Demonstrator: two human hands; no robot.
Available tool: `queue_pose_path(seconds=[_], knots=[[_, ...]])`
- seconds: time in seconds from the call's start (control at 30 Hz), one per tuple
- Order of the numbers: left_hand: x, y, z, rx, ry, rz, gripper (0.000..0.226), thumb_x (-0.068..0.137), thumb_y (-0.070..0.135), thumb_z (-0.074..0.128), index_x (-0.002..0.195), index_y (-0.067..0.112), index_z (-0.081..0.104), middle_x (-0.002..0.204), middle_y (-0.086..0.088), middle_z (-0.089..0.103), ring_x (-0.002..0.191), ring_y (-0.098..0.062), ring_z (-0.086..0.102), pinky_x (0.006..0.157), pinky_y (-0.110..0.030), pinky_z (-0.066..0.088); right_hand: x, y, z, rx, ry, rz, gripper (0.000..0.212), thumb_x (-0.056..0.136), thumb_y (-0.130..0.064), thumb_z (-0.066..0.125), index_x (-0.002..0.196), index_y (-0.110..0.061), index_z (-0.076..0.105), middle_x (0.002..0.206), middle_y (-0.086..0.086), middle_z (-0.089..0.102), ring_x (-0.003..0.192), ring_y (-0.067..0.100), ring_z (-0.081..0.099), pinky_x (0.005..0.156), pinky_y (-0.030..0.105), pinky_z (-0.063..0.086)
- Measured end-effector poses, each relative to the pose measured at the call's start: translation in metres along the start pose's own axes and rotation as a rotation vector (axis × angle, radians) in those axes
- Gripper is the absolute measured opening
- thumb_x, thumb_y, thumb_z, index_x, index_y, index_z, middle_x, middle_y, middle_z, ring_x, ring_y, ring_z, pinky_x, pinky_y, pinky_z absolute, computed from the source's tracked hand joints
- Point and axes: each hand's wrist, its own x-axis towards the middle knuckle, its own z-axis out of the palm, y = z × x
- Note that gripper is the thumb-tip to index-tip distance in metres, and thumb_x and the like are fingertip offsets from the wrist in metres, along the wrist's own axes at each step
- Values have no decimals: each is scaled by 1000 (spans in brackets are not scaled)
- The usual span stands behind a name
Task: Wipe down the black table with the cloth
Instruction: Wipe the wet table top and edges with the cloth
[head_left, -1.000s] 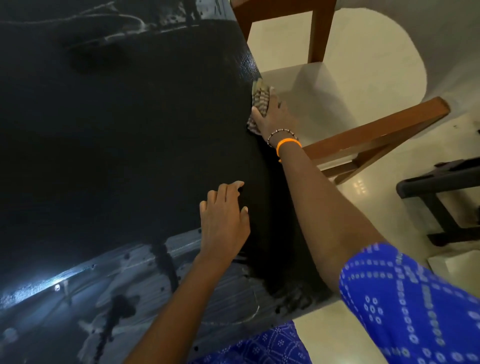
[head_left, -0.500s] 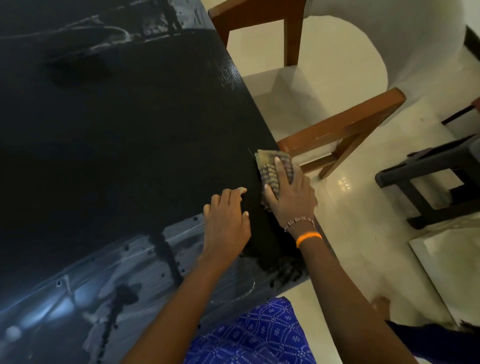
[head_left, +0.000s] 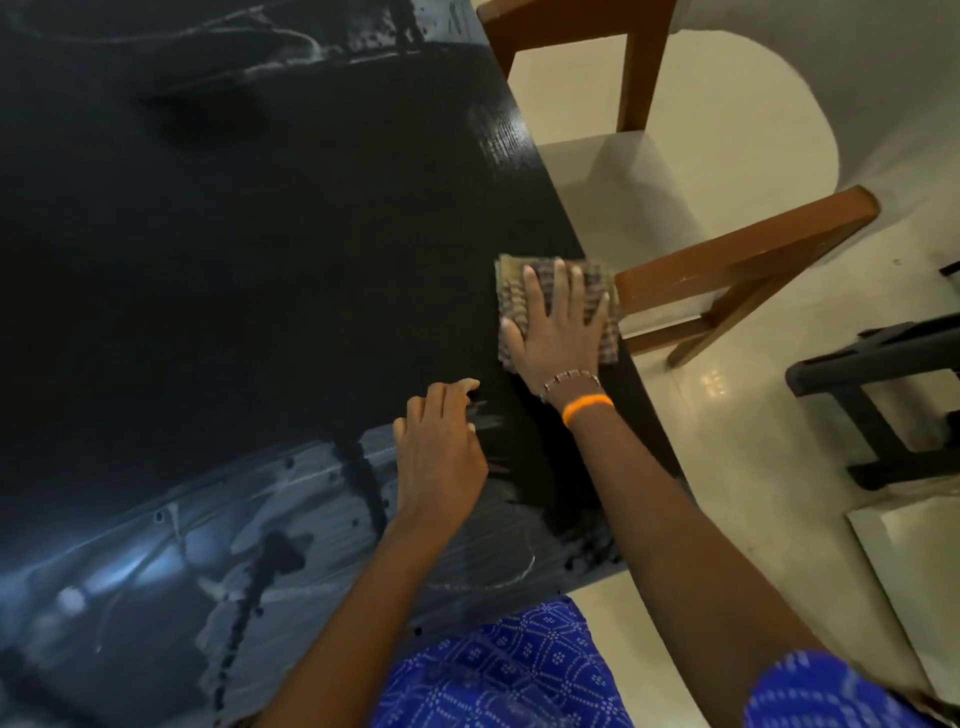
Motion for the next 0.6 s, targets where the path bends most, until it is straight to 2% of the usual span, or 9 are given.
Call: queue_pose_path(seconds=[0.13,0.3,0.37,0.47,0.53,0.6], knots=[[-7,-16,-10,-44,80,-95,45,85,2,48,125,24,46,122,1,50,105,-19,43,82,-28,25,31,-61,6,2,-47,-150,65,94,-47,33,150,-25,10,159,13,0,147,33,-1,112,62,-4],[-17,-31,-28,-157,190,-185,36,77,-10,45,104,13,51,109,-6,53,95,-22,44,81,-35,35,-19,-104,18,2,-97,-436,62,93,-47,34,149,-29,14,160,10,2,147,30,0,113,61,-2],[-19,-30,-31,-184,209,-198,32,75,-11,42,96,12,50,103,-7,52,88,-19,40,80,-38,38,-51,-96,21,25,-110,-504,63,91,-50,36,148,-32,16,160,9,5,147,29,3,114,60,1],[-22,-24,-28,-165,171,-173,29,76,-9,41,92,14,48,102,-7,49,86,-14,35,77,-36,37,-88,-63,22,59,-81,-551,60,90,-53,37,146,-36,21,159,5,15,146,28,13,114,55,7],[-26,-20,-21,-138,125,-115,29,76,-8,44,94,14,49,104,-7,50,86,-12,34,76,-31,32,-98,-31,17,55,-25,-510,61,87,-52,40,144,-38,27,157,3,23,145,28,19,114,51,10],[-30,-16,-15,-129,75,-48,29,78,-4,49,98,16,53,106,-3,53,88,-9,34,77,-27,28,-97,6,12,34,16,-383,63,83,-52,38,143,-38,28,156,3,24,145,29,19,114,50,14]])
